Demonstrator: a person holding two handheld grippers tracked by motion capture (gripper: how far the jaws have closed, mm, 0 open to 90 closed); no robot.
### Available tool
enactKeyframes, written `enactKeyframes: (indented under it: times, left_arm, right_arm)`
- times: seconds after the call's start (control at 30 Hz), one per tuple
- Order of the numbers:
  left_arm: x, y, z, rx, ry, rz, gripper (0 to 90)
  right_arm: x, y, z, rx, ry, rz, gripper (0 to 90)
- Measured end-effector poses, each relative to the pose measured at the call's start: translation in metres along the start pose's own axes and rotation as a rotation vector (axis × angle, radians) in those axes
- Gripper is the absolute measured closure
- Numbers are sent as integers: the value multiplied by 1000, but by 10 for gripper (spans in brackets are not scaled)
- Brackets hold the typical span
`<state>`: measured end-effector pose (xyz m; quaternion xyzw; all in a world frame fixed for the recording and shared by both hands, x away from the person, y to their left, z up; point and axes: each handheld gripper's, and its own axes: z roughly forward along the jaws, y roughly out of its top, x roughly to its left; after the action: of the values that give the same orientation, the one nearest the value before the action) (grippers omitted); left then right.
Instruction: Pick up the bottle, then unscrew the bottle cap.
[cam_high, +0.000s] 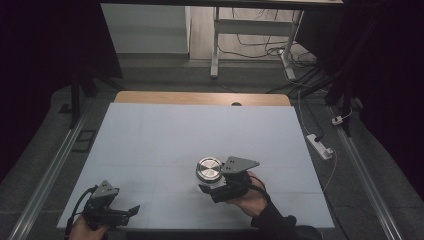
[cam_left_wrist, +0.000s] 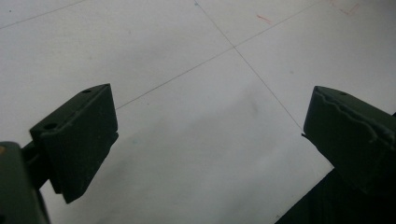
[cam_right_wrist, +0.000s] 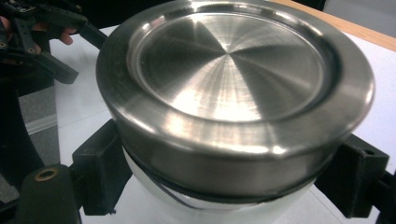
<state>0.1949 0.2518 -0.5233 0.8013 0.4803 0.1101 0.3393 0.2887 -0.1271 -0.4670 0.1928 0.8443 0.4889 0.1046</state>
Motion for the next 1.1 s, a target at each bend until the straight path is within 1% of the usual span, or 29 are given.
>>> enactKeyframes:
  times: [0.2, 0.4, 0.47, 0.67, 0.77, 0.87, 0.93, 1.03, 1.1]
  left_arm:
    - [1, 0, -2, -14, -5, 3, 24]
    - [2, 0, -3, -34, -29, 4, 14]
    - [1, 1, -3, -44, -44, 8, 7]
    - [0, 5, -5, -63, -73, 21, 0]
    - [0, 8, -6, -81, -86, 19, 0]
    - [-1, 13, -7, -100, -101, 28, 0]
    - [-3, 17, -7, -106, -118, 46, 0]
    - [-6, 24, -5, -111, -144, 99, 0]
    - [-8, 29, -2, -124, -175, 137, 0]
  right_arm:
    - [2, -1, -1, 4, 7, 1, 150]
    - [0, -2, 0, 4, 7, 9, 150]
    - [0, -2, 0, 6, 6, 7, 151]
    - [1, -1, 0, 1, 13, 5, 150]
    - [2, -1, 1, 2, 15, 3, 150]
    - [2, -2, 1, 3, 20, 1, 150]
    - [2, -2, 2, 4, 22, 0, 150]
    - [2, -1, 2, 2, 27, 1, 151]
    - [2, -1, 2, 4, 29, 3, 150]
